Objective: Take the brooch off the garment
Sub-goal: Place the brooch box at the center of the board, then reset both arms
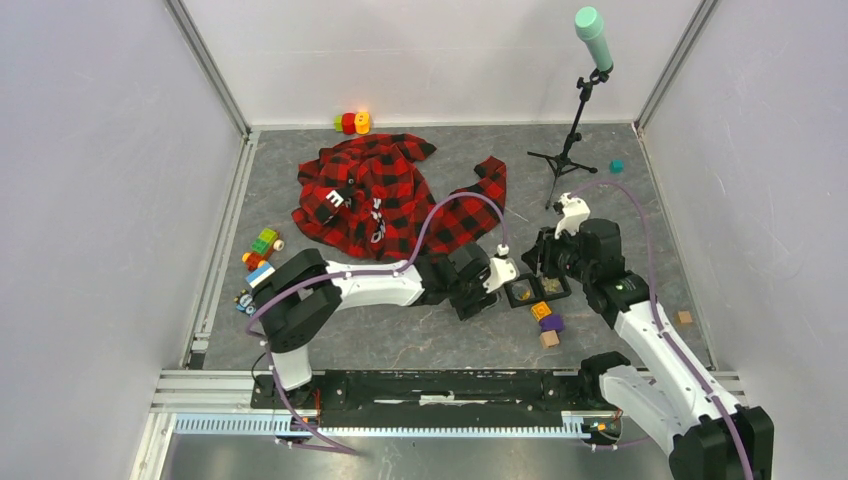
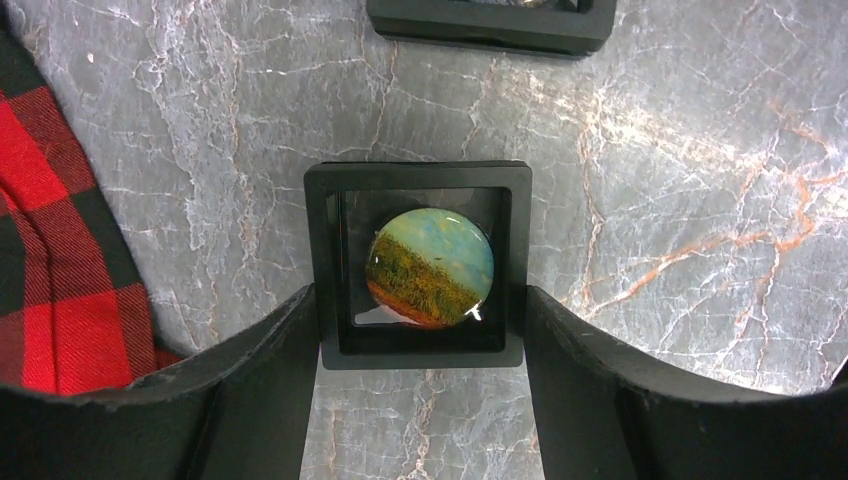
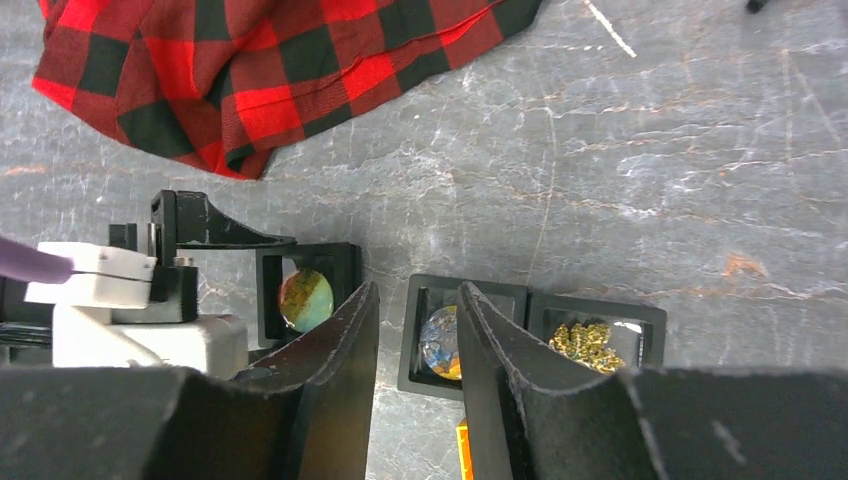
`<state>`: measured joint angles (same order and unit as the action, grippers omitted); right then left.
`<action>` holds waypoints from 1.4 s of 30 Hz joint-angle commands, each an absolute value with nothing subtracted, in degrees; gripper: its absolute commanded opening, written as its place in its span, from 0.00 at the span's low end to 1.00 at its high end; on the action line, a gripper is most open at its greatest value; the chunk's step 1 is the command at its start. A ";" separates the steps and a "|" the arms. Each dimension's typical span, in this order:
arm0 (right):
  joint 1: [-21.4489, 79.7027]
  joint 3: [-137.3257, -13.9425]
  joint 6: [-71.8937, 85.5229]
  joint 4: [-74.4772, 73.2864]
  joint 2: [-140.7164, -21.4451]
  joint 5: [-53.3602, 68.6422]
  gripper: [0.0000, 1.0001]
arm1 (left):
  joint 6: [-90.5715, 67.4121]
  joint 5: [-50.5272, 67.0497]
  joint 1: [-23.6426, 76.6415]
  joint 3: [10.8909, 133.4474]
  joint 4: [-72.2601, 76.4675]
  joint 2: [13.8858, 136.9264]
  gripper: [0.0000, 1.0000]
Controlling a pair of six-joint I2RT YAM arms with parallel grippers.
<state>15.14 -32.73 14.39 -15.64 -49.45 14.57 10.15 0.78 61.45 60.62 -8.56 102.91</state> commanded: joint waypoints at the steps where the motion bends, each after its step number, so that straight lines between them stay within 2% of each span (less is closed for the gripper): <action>1: 14.58 -32.83 14.92 -14.55 -46.04 10.57 0.40 | 11.14 -3.22 61.61 63.84 -17.80 106.50 0.72; 4: 14.42 -32.87 14.93 -14.44 -45.02 9.45 0.40 | 11.08 -4.33 61.58 64.29 -17.08 105.47 0.93; 6: 14.20 -33.04 15.02 -14.12 -44.81 8.54 0.41 | 10.92 -4.56 61.45 63.90 -16.02 103.56 1.00; 12: 14.06 -31.34 16.36 -6.35 -43.21 7.15 0.45 | 9.87 -8.43 60.09 63.40 -16.52 95.77 1.00; 15: 14.01 -28.22 13.12 0.39 -39.42 2.30 0.50 | 7.33 -8.15 58.28 58.72 -12.59 87.05 1.00; 18: 14.03 -24.70 8.63 7.53 -35.10 -5.22 0.59 | 1.11 -7.09 54.54 52.82 -7.63 77.04 1.00; 20: 14.06 -21.32 6.05 13.96 -32.55 -6.41 0.63 | -3.87 -6.54 50.79 48.24 -3.11 70.97 1.00; 25: 14.04 -12.69 -0.15 27.21 -31.58 -6.82 0.82 | -12.29 -10.58 38.53 34.03 9.26 57.92 1.00; 28: 13.67 -10.40 -5.07 28.27 -34.04 -14.17 0.97 | -11.34 -21.33 33.33 27.22 12.65 52.76 1.00; 29: 13.09 -8.61 -5.39 30.00 -34.39 -15.79 0.98 | -10.14 -27.12 32.25 25.18 14.19 51.54 1.00; 31: 11.44 -5.70 -6.26 35.60 -35.77 -16.57 0.98 | -8.05 -33.16 29.01 20.46 19.46 49.98 1.00; 36: 7.73 -4.10 -12.47 34.79 -41.89 -14.90 0.98 | -5.48 -34.31 19.57 16.96 27.23 53.90 1.00; 39: 7.56 4.81 -12.97 50.00 -45.39 -15.00 0.98 | -7.78 -29.62 13.39 13.89 36.12 60.02 1.00; 42: 7.36 7.57 -11.27 59.37 -52.89 -17.10 0.98 | -8.89 -24.35 7.82 12.20 45.40 66.67 1.00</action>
<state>7.75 -0.58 -10.46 40.03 -46.52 -14.57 -7.11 -27.97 13.37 14.59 28.86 60.55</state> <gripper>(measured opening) 0.979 0.996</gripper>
